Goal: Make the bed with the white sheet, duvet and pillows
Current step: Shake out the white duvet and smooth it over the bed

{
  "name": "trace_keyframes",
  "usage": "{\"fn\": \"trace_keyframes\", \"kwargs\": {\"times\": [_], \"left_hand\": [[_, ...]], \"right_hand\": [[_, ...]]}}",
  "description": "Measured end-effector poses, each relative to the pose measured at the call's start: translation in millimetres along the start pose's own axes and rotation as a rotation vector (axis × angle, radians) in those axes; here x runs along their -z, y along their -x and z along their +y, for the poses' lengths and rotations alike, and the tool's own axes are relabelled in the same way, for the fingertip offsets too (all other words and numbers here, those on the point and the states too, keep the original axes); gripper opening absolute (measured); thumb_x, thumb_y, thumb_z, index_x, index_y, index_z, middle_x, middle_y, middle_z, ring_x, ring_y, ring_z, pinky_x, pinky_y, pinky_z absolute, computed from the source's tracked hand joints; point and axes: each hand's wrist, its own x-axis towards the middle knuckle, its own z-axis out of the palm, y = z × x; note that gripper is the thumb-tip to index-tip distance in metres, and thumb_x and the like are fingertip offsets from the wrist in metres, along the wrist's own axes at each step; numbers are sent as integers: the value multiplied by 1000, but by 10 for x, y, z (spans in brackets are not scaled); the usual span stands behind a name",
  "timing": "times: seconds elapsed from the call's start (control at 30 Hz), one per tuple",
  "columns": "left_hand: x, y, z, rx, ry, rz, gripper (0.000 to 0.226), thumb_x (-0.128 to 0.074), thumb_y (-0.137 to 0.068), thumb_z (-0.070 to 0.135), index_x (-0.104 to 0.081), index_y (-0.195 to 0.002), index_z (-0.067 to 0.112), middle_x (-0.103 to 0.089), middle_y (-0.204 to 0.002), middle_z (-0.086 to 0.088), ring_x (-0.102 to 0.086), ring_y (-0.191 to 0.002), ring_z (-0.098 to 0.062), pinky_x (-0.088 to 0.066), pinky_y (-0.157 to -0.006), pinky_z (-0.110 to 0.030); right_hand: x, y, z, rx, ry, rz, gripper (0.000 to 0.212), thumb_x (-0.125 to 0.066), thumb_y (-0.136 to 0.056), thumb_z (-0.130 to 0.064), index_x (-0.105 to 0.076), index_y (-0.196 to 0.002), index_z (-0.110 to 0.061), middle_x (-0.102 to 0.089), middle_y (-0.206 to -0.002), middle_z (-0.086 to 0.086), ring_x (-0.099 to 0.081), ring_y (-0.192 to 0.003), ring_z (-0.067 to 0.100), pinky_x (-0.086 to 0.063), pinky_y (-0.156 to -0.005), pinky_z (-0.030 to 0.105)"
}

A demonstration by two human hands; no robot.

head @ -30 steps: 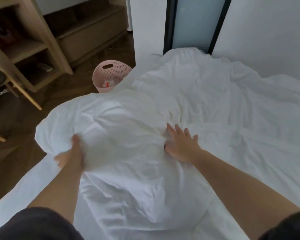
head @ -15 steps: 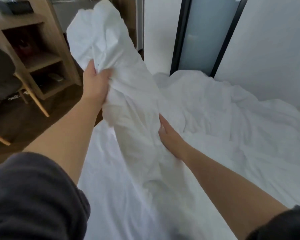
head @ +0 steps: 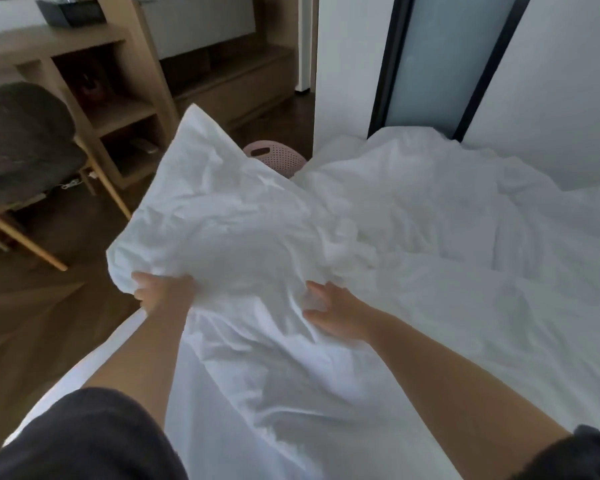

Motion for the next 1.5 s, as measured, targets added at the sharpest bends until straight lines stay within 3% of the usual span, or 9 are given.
{"fn": "trace_keyframes", "kwargs": {"times": [0.23,0.43,0.6,0.73,0.93,1.0,1.1,1.3,1.5], "left_hand": [[-664,577,120,-731,-871,-115,73,-41,-93,55,-8,-151,25,-3,-160,-5,-2,-147,-32,-16,-111,-62],[-1356,975,399,-1071,-931,-218,61,-39,-95,48,-18,-146,23,-9,-158,-7,-9,-146,-25,-21,-111,-59],[-1816,794,1084,-1045,-963,-199,64,-35,-99,47,-11,-152,21,-3,-162,-6,-1,-149,-26,-8,-117,-55],[-2055,533,1541,-1024,-920,-219,42,-28,-102,34,-40,-134,10,-56,-128,-15,-46,-127,-32,-18,-114,-53],[-2166,342,1985,-597,-1067,-563,19,-54,-88,19,-62,-73,11,-60,-68,-5,-51,-55,-18,-42,-54,-23],[-2295,103,2086,-706,-820,-364,16,-58,-88,23,-57,-97,9,-62,-85,-5,-57,-67,-19,-48,-58,-28],[-2496,-130,1937,-605,-510,-543,60,-65,-87,28,-32,-136,20,-56,-114,-6,-57,-82,-20,-48,-65,-32],[-2462,-434,1849,-556,-1103,-620,112,-58,-41,84,-51,-131,19,-54,-133,-4,-51,-118,-27,-40,-103,-41],[-1939,-285,2620,-874,-1053,275,20,-47,-91,32,-57,-81,18,-62,-88,-7,-57,-100,-35,-26,-108,-58]], "right_hand": [[228,72,394,-129,298,128,60,-34,-99,-53,-14,-153,-37,-13,-161,-3,-13,-147,29,-15,-113,61],[644,32,1194,-256,378,189,57,-35,-99,-47,-17,-151,-33,-14,-159,1,-11,-147,31,-16,-112,63],[942,-322,1438,-211,322,196,65,-37,-99,-47,-4,-154,-35,-1,-163,0,-1,-150,32,-12,-115,62],[1160,-711,1518,-192,341,242,61,-32,-101,-49,-4,-154,-37,3,-164,-2,5,-150,33,-6,-114,65],[1181,-1113,1777,-170,319,177,71,-39,-95,-60,3,-152,-45,6,-164,-3,4,-149,37,-9,-111,70],[1118,-1270,1861,-162,339,137,78,-37,-92,-68,11,-150,-48,18,-162,-2,15,-148,39,-1,-108,73],[982,-1440,1986,-155,426,119,84,-28,-86,-79,20,-148,-47,31,-158,0,25,-144,40,7,-103,76],[1056,-1499,2080,-136,433,80,88,-31,-82,-82,18,-147,-50,27,-160,-2,24,-145,38,8,-104,77],[1440,-1503,1624,-39,362,348,76,-42,-93,-62,0,-153,-42,5,-164,1,9,-150,33,-1,-110,72]]}}
